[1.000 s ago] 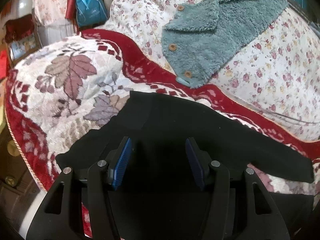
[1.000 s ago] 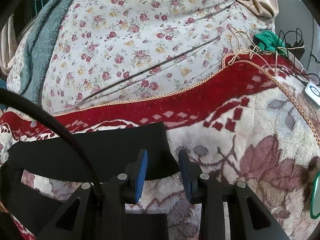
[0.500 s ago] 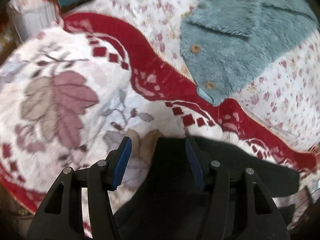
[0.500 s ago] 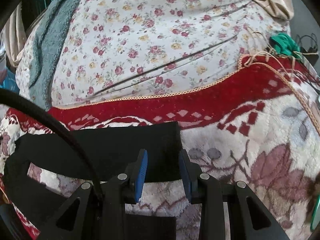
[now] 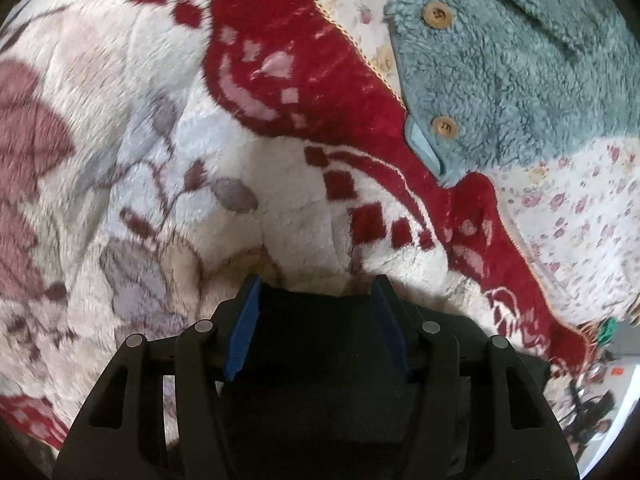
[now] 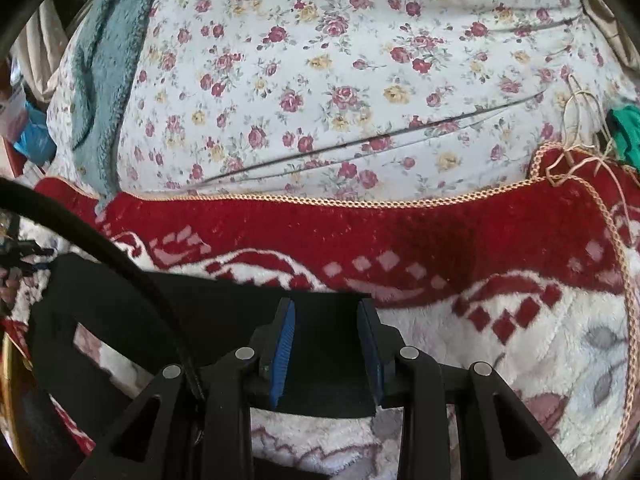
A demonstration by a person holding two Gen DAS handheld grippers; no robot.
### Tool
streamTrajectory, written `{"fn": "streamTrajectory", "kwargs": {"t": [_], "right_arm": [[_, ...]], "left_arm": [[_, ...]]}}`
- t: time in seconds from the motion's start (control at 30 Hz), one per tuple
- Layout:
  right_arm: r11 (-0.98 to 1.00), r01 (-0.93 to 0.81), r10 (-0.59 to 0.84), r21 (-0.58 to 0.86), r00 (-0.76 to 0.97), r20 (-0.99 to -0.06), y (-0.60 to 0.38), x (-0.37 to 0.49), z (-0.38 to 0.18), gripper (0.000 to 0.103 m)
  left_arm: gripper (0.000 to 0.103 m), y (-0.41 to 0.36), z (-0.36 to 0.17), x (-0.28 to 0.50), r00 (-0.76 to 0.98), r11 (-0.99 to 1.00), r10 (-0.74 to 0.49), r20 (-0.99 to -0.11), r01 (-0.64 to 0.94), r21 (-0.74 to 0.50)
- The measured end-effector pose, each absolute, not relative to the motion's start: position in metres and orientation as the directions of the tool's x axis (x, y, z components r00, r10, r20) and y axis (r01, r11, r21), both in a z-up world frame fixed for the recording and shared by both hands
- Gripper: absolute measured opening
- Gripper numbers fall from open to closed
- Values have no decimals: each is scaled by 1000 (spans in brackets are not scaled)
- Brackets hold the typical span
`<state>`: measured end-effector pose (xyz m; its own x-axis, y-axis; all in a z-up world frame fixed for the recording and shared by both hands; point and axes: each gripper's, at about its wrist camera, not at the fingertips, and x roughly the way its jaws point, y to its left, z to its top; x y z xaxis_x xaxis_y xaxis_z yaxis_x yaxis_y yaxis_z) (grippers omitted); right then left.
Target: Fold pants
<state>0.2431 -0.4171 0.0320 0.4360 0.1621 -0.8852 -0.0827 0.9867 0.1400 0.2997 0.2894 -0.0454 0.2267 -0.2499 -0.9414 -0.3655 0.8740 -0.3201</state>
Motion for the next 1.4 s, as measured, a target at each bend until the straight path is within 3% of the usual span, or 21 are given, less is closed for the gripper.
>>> {"fn": "streamTrajectory", "kwargs": {"t": [0.17,0.3,0.43,0.57,0.9,0.93,0.97,1.03,1.4], "right_arm": [[984,-66,175,163,426,-888,-425,254,35,30],[962,-67,272,266,343,-899,-438,267,26,31],[961,-33,274,275,247,-930,-446,281,8,30],[934,72,324,350,242,-915,-459,294,-6,31],[952,169,243,256,96,-965,-459,326,-71,31],[952,154,253,264,84,-964,-457,326,-71,28],[951,132,270,281,95,-958,-454,325,-69,13],[950,119,276,288,104,-956,-452,322,-64,4],[920,95,348,381,250,-903,-470,283,-16,2]], "left_arm": [[53,289,-58,307,200,887,-234,-951,-357,-293],[18,281,-59,307,179,929,-151,-972,-309,-201],[9,279,-57,303,204,943,-141,-969,-269,-194],[8,278,-43,299,248,946,-139,-959,-252,-202],[8,273,-13,286,324,950,-175,-930,-194,-246],[8,272,-12,285,324,950,-174,-930,-192,-245],[8,271,-11,286,325,951,-172,-930,-190,-242],[8,269,-8,284,327,953,-166,-930,-189,-237],[8,271,23,257,394,942,-209,-895,-164,-292]]}}
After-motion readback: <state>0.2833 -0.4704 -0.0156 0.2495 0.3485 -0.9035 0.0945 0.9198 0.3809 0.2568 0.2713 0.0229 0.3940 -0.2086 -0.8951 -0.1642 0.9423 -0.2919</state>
